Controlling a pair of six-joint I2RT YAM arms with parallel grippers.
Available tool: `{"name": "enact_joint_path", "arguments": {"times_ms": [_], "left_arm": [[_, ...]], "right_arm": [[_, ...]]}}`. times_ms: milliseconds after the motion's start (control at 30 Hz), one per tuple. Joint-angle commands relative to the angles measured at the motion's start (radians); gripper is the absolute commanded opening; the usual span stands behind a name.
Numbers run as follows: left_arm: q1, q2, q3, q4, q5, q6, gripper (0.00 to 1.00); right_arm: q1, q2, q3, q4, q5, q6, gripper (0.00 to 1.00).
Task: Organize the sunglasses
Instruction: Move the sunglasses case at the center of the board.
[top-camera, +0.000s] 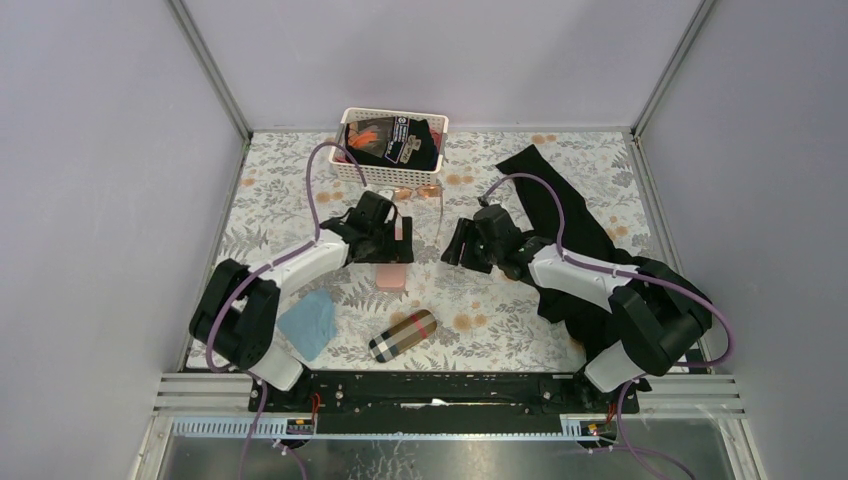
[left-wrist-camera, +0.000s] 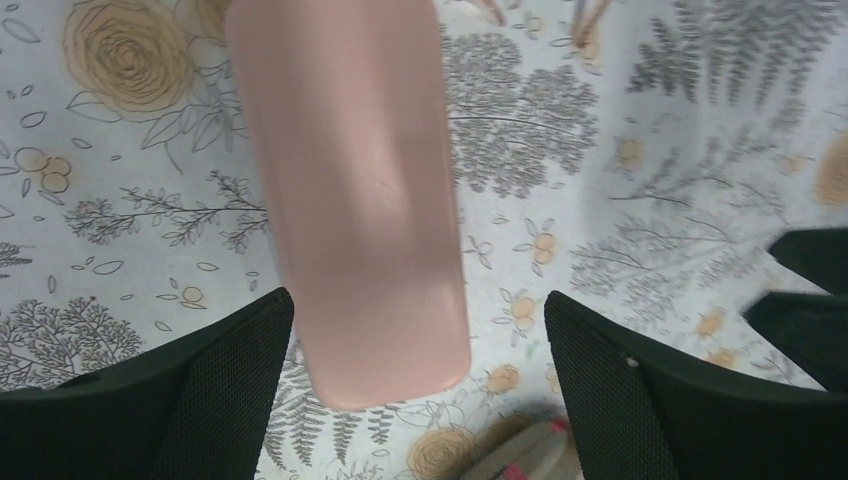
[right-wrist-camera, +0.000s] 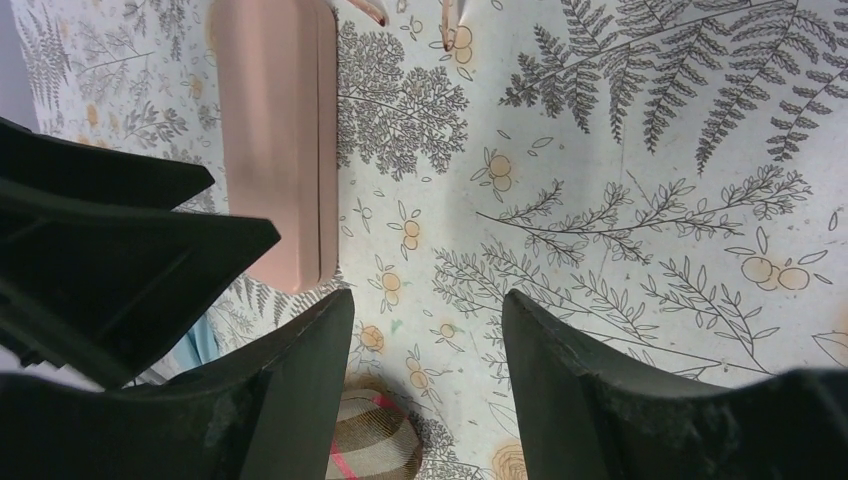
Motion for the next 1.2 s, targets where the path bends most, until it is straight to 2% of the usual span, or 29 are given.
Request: {"name": "enact_joint_path", "arguments": {"times_ms": [0, 333, 400, 567, 600, 633, 667, 800, 1000, 1167], "left_arm": [[-0.017, 0.068, 0.016, -0.026, -0.135, -0.034, 0.99], [-0.032, 0.198, 0.061, -0.028, -0.232, -0.047, 0.99], [-0.033, 0.208, 0.072, -0.032, -0.248, -0.045, 0.95], [-0.03, 0.203, 0.098, -0.056, -0.288, -0.032, 0.77], [-0.026, 0.204, 0.112, -0.065, -0.301, -0.024, 0.7], [-0.016, 0.206, 0.125, -0.075, -0.313, -0.015, 0.58], [-0.002, 0.21, 0.142, -0.086, -0.323, -0.005, 0.54], [0.109, 0.244, 0.214, -0.131, -0.297, 0.062, 0.54], [0.371, 0.323, 0.326, -0.145, -0.16, 0.1, 0.56], [0.493, 0.458, 0.474, -0.153, -0.136, 0.106, 0.56]], "right_arm": [[-0.005, -0.04, -0.01, -0.003, 0.025, -0.021, 0.64], [-0.005, -0.046, -0.045, 0.02, 0.005, -0.012, 0.64], [-0.005, -0.052, -0.05, 0.021, 0.004, -0.012, 0.64], [-0.011, -0.062, -0.053, 0.018, 0.003, -0.024, 0.64], [-0.013, -0.065, -0.051, 0.017, 0.001, -0.026, 0.63], [-0.013, -0.068, -0.051, 0.015, 0.001, -0.03, 0.63], [-0.015, -0.071, -0.051, 0.015, 0.001, -0.034, 0.63], [-0.021, -0.083, -0.048, 0.001, 0.006, -0.053, 0.63], [-0.033, -0.113, -0.062, -0.012, 0.022, -0.077, 0.63], [-0.042, -0.124, -0.064, -0.025, 0.025, -0.091, 0.63]]}}
